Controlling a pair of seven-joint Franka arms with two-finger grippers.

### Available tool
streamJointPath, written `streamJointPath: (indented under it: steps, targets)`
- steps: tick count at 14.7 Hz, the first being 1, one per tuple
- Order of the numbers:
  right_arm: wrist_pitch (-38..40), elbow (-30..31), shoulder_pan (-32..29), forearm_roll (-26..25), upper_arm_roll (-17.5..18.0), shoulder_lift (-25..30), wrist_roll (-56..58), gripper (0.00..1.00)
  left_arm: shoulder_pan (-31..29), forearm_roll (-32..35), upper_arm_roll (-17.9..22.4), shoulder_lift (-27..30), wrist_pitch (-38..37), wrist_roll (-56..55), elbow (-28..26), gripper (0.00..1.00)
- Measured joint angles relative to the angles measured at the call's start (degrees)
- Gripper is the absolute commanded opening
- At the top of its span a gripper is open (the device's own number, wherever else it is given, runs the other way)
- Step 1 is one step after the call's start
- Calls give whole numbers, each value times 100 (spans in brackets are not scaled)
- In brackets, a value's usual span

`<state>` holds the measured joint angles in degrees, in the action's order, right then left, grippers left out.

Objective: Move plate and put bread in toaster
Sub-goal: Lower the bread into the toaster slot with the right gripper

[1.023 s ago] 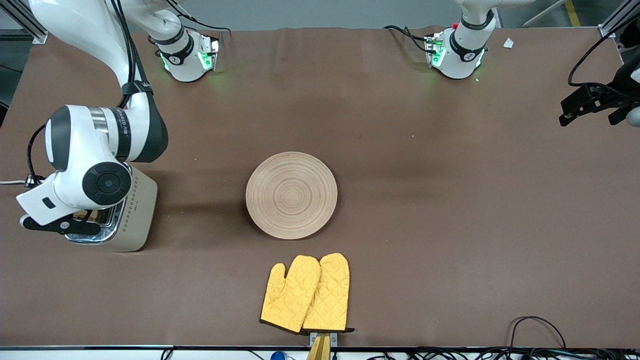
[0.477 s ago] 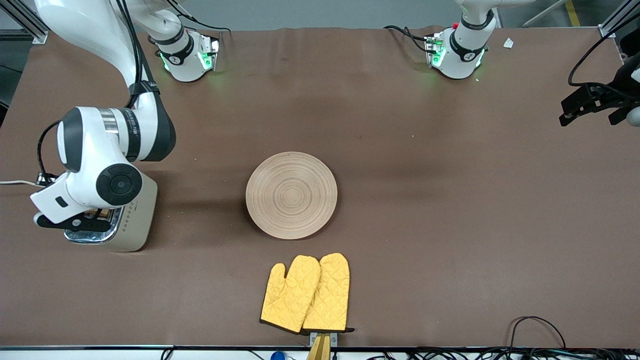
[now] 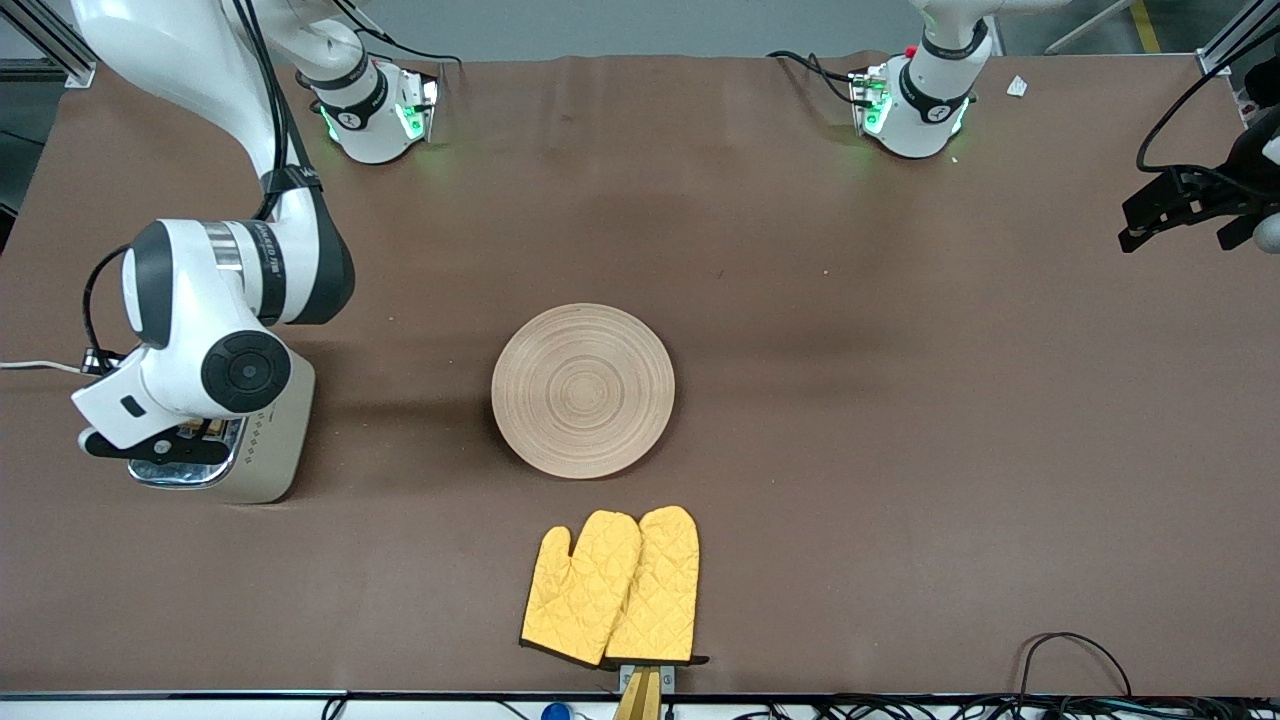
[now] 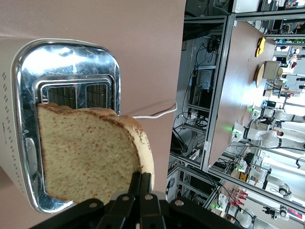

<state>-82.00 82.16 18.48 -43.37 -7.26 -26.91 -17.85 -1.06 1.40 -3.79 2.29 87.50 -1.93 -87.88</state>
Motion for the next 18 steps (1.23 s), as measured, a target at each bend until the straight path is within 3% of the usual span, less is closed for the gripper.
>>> streamJointPath:
  steps: [18]
  targets:
    - [-12, 92, -5, 0, -17, 125, -35, 1, 0, 0, 0, 0, 0, 9, 4, 100]
